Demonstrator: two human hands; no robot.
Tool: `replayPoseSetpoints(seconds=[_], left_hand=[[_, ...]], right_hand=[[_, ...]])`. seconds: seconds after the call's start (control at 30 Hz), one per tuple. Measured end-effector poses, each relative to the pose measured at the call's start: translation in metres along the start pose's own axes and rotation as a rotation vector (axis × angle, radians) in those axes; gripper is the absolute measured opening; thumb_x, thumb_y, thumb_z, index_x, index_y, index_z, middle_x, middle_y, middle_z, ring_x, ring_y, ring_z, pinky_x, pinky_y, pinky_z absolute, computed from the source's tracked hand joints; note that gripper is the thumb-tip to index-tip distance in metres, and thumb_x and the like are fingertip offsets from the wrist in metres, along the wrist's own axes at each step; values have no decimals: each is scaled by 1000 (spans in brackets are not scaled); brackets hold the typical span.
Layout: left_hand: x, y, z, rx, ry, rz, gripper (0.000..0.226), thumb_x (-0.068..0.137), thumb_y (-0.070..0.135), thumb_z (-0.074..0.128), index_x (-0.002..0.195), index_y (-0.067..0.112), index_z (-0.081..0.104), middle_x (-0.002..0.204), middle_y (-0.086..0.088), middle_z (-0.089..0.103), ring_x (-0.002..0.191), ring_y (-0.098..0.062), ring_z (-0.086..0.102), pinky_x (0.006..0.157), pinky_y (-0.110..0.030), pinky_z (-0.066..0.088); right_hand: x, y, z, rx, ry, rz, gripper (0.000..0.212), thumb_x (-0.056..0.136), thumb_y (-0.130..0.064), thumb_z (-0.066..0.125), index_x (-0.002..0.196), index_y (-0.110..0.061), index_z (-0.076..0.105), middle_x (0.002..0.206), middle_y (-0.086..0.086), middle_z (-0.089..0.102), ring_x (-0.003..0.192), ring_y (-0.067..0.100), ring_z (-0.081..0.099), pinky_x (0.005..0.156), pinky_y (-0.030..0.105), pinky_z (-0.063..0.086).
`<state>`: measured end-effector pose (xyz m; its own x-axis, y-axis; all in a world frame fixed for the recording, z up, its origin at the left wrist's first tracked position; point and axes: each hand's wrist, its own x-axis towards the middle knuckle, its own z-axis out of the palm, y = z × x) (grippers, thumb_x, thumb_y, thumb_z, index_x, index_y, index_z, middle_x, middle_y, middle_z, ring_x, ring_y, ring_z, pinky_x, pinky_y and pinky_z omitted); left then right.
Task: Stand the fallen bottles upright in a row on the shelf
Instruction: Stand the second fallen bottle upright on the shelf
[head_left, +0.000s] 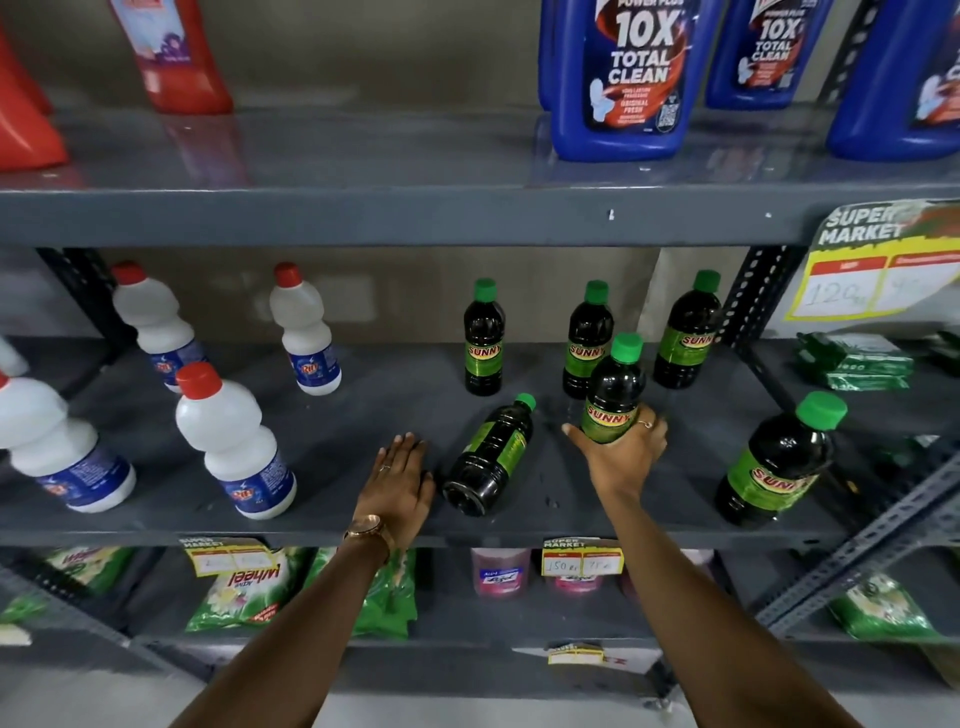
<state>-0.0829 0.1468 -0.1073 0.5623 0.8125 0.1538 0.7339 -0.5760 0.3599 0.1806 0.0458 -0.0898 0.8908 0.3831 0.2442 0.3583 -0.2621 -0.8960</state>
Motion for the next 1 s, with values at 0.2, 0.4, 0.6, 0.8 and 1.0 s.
replayPoseSetpoints(seconds=[0.2,0.4,0.6,0.8,1.0], left_hand=[[1,0,1,3,6,8,52,98,28,34,146,13,21,158,-8,16,147,-19,6,120,-30,-3],[0,-1,1,-17,14,15,52,97,27,36,145,12,23,158,-8,19,147,-20,8,120,-30,-2],[2,-2,1,-22,-1,16,52,97,27,37,145,12,24,158,-9,19,147,-20,8,120,-31,0],[2,0,0,-10,-14,20,52,97,26,36,145,12,24,158,-10,18,147,-21,8,121,-33,1],[2,1,-1,-9,-33,13,52,98,25,35,146,11,22,158,-10,15,147,-21,5,121,-34,0]], right_hand=[[-1,14,-1,76,-85,-37,83,59,-17,90,130,-8,48,130,12,47,118,27,50,96,26,37],[0,13,-17,48,-159,-51,71,59,-17,90,122,-6,59,116,12,65,108,28,62,95,42,51],[-38,28,-53,27,-169,-51,67,60,-26,90,117,-10,60,106,5,69,99,23,65,90,40,54],[-62,40,-69,32,-135,-27,67,61,-32,90,117,-14,60,107,6,69,98,23,65,89,43,54],[-62,41,-66,21,-120,-8,81,59,-36,90,128,-10,55,117,11,65,108,27,62,94,48,52]])
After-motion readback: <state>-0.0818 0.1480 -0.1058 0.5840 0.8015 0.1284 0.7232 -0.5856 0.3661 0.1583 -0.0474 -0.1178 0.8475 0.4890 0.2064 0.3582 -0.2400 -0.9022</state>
